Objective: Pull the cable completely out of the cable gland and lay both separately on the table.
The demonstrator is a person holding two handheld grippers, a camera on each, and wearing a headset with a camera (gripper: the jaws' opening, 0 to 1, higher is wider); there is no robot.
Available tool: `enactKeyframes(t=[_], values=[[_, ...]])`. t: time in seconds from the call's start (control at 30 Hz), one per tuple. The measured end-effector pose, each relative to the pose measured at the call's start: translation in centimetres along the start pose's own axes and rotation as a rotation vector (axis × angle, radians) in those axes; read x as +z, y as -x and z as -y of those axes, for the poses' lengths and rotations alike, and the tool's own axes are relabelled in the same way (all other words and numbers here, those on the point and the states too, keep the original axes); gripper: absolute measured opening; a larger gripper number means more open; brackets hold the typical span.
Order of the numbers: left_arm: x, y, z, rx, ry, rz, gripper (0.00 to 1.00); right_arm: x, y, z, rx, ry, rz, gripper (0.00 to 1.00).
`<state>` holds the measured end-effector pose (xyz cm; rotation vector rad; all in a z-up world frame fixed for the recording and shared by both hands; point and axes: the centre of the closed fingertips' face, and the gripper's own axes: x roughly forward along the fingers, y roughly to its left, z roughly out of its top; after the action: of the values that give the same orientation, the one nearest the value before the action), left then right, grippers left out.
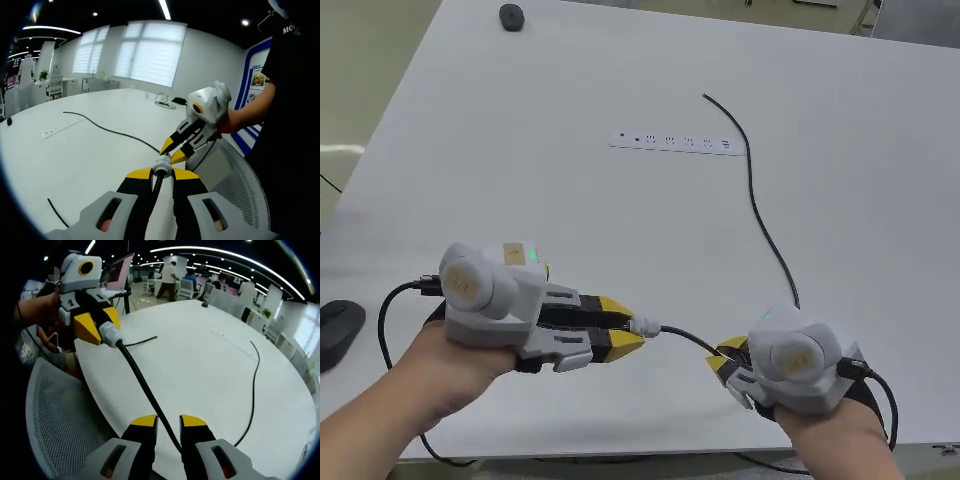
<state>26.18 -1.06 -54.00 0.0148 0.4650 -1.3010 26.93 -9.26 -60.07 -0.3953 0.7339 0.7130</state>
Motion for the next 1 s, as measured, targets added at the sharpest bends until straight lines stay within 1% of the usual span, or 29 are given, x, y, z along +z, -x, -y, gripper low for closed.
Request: enactKeyframes(t=[0.03,0.07,0.1,0.17,0.3,0.33,0.37,0.43,0.47,0.53,0.57,0.67,0.73,0.77,0.83,0.87,0.93,0.97,1.0], values=[[0.0,0.0,0.0,0.000,-0.003,0.001,0.15,1.0,0.5,-0.3,-0.002,0.038,0.023,0.15],[0.0,0.0,0.0,0.001,-0.005,0.003,0.15,1.5,0.7,-0.6,-0.004,0.071,0.026,0.15],[0.1,0.0,0.0,0.001,-0.004,0.004,0.15,2.4,1.0,-1.2,0.000,0.116,0.038,0.16],[0.1,-0.1,0.1,-0.002,-0.003,0.007,0.15,3.9,1.0,-2.3,0.014,0.169,0.060,0.16],[0.1,-0.1,0.2,-0.003,-0.008,0.009,0.15,5.7,0.8,-3.7,0.005,0.287,0.062,0.14],[0.1,-0.1,0.2,-0.004,-0.008,0.010,0.15,6.0,0.7,-4.0,0.005,0.299,0.062,0.13],[0.2,-0.2,0.3,-0.005,-0.011,0.010,0.15,6.3,0.5,-4.3,0.003,0.327,0.063,0.12],[0.2,-0.1,0.2,-0.005,-0.017,0.012,0.15,6.5,0.3,-4.4,-0.013,0.369,0.047,0.07],[0.3,-0.1,0.2,-0.005,-0.019,0.013,0.15,6.6,0.3,-4.5,-0.011,0.362,0.049,0.05],[0.3,-0.1,0.1,-0.004,-0.023,0.012,0.15,6.7,0.3,-4.1,-0.025,0.352,0.049,0.02],[0.3,-0.1,0.1,-0.005,-0.026,0.013,0.15,6.7,0.3,-4.0,-0.027,0.347,0.047,0.02],[0.4,-0.1,0.1,-0.003,-0.037,0.017,0.15,6.6,0.3,-3.9,-0.020,0.300,0.059,0.01],[0.4,-0.2,0.2,-0.004,-0.058,0.019,0.15,6.5,0.3,-3.9,-0.023,0.288,0.055,0.01],[0.3,-0.2,0.3,-0.004,-0.066,0.017,0.15,6.3,0.2,-3.8,-0.025,0.259,0.057,0.01],[0.3,-0.2,0.4,-0.001,-0.082,0.014,0.15,6.2,0.1,-3.7,-0.023,0.225,0.068,0.01],[0.4,-0.2,0.4,0.002,-0.082,0.016,0.15,6.2,0.1,-3.5,-0.023,0.220,0.075,0.01],[0.3,-0.1,0.2,0.010,-0.083,0.013,0.15,5.8,0.0,-3.2,-0.024,0.202,0.068,0.01],[0.3,-0.1,0.1,0.018,-0.092,0.011,0.15,5.6,0.0,-2.8,-0.028,0.181,0.070,0.01],[0.3,-0.1,0.0,0.020,-0.088,0.011,0.15,5.3,0.0,-2.5,-0.030,0.159,0.071,0.01]])
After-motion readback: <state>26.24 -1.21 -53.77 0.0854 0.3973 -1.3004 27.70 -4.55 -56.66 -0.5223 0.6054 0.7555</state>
